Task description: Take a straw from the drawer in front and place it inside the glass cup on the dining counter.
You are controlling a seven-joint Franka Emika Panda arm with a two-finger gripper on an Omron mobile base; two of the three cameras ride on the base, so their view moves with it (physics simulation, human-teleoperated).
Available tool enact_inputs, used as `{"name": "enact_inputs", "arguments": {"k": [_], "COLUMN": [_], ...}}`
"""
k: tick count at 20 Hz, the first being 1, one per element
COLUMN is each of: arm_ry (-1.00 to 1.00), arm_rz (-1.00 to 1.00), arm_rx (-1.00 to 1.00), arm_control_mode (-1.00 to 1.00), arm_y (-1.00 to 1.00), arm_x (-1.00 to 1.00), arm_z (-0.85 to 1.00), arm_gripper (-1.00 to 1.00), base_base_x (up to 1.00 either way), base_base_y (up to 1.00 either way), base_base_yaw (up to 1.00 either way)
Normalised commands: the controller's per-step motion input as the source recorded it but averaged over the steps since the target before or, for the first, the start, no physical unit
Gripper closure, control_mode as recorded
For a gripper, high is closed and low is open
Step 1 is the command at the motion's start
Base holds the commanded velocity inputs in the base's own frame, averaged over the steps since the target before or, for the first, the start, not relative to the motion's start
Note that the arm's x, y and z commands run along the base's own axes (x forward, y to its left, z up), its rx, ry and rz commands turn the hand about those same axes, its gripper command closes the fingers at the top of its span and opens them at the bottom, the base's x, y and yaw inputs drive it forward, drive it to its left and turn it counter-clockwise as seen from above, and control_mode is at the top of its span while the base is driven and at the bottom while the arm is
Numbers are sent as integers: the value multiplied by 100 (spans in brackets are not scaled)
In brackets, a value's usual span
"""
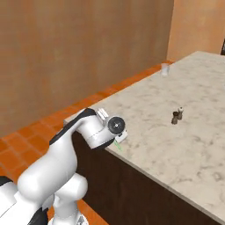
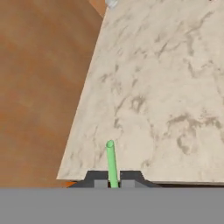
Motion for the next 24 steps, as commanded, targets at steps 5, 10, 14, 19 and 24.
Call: {"name": "enact_inputs", "arguments": {"k": [5,10,14,19,24], "arm_ry": [0,0,0,0,0], "arm_rz": [0,0,0,0,0], "arm_rx": [0,0,0,0,0], "arm_control_mode": [100,100,100,100,100], "arm_y": [0,0,0,0,0], "arm_x": [0,0,0,0,0], "arm_z": [0,0,0,0,0], "arm_gripper": [100,100,100,100,100], "base_base_x": [53,47,41,43,44], "base_base_y": [100,100,100,100,100], "base_base_yaw": [-7,-22,-33,-33,-38]}}
